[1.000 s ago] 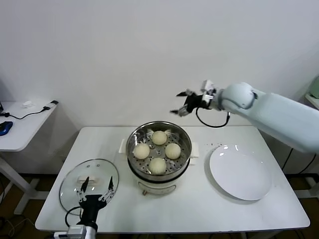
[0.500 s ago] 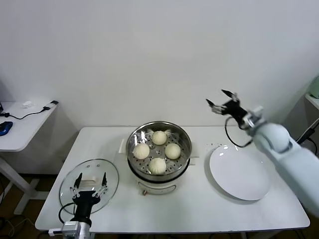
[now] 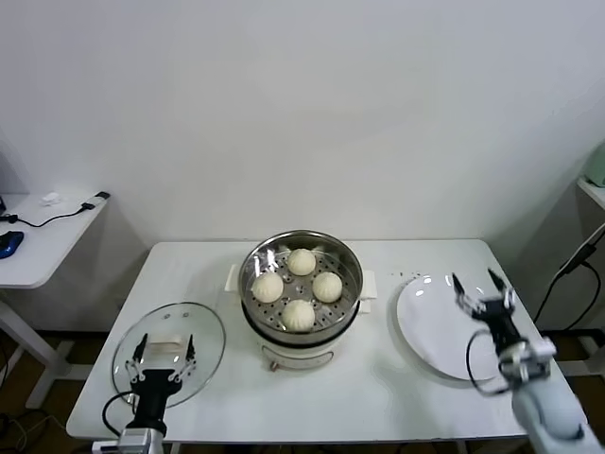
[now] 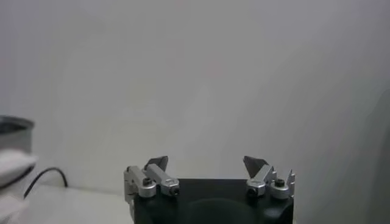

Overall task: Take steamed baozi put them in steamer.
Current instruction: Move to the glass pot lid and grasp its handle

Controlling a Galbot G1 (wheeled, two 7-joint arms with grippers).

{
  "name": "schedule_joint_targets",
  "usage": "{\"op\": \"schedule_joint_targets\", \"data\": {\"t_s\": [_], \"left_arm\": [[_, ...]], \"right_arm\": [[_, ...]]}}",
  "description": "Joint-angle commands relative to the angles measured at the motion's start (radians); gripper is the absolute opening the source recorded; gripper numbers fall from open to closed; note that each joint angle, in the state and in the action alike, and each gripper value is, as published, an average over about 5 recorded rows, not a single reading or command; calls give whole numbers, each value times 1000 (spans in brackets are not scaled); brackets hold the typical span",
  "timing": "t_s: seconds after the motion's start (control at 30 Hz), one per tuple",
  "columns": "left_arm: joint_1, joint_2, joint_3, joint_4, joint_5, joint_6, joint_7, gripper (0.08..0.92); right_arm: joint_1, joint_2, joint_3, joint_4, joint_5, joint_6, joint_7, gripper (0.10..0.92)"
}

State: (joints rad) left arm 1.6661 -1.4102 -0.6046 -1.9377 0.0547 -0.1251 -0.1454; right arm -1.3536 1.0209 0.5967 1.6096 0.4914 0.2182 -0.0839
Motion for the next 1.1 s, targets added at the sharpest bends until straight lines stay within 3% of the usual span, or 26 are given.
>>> {"op": "schedule_joint_targets", "data": {"t_s": [0.03,0.13,0.23,0.43,0.7,1.1], "left_arm": [[-25,31,-40,125,602,-100,-265,823],[-29,80,-65,215,1010,-106,-400,823],[-13,156,-61,284,1185,-71,-429,823],[-28,205,-45,377,1254,42,-429,823],[-85,183,-33,388,1254,127,-377,823],[-179,159,3,407,1251,151,-299,823]], "right_arm": [[-244,232,108,34,-93,146,4,823],[-251,252,92,44,-121,137,9,823],[-249,266,81,53,-137,122,13,823],[-245,267,74,70,-140,98,12,823],[-244,264,82,72,-138,91,12,823],[-255,267,86,70,-135,93,7,823]]}}
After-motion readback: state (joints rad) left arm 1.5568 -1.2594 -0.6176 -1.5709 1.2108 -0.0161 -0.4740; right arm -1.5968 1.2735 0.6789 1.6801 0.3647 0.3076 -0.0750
